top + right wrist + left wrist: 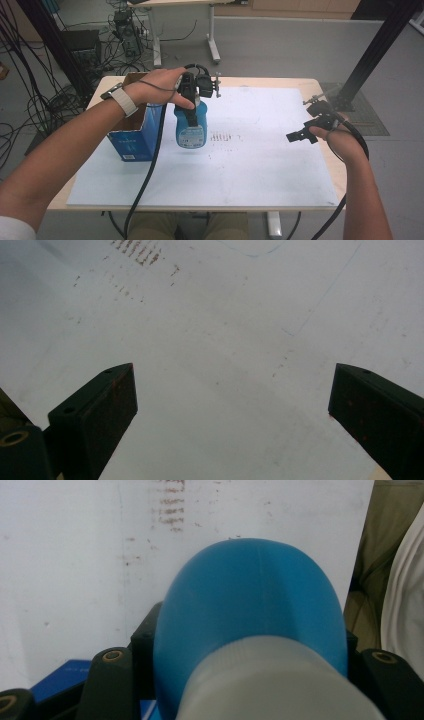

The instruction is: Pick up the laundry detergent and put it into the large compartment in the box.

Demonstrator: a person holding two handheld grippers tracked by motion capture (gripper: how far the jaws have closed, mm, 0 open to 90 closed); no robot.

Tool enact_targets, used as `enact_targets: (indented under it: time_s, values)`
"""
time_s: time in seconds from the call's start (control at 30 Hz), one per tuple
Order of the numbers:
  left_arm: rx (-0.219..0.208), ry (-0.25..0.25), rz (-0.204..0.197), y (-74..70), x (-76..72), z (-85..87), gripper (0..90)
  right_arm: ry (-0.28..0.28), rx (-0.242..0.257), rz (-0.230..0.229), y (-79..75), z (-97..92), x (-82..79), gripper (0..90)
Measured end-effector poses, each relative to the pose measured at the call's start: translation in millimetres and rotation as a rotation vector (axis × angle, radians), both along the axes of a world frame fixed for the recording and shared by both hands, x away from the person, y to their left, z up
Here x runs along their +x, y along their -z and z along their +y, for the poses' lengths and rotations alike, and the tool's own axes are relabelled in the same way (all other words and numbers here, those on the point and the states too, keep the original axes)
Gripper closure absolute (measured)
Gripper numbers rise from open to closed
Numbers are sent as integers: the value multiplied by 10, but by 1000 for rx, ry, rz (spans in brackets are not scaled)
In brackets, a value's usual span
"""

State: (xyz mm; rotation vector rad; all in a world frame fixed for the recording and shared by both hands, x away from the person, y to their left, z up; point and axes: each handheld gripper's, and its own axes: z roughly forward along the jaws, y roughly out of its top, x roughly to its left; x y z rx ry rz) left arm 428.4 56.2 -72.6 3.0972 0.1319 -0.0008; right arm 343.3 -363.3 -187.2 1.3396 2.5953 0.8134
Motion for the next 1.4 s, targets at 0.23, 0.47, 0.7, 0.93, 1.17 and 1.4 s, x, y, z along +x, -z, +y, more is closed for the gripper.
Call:
enact_targets:
  time_s: [0.23, 0.47, 0.7, 0.93, 1.17, 1.4]
  values:
    - [-6, -77, -13, -311, -98, 60, 395, -12, 5, -12, -24, 28, -22, 54]
    - [-14, -202, -12, -615, -106, 153, 395, -16, 7, -21, -61, 33, -56, 54]
    - [-14, -291, -41, -885, -179, 222, 395, -15, 9, -26, -86, 24, -65, 54]
    - [-13, -341, -40, -1092, -196, 258, 396, -15, 9, -30, -103, 25, -55, 54]
    - [-28, -411, -29, -1261, -185, 316, 396, -17, 13, -31, -106, 18, -56, 54]
    - [-41, -458, -46, -1388, -225, 342, 396, -18, 15, -34, -109, 14, -68, 54]
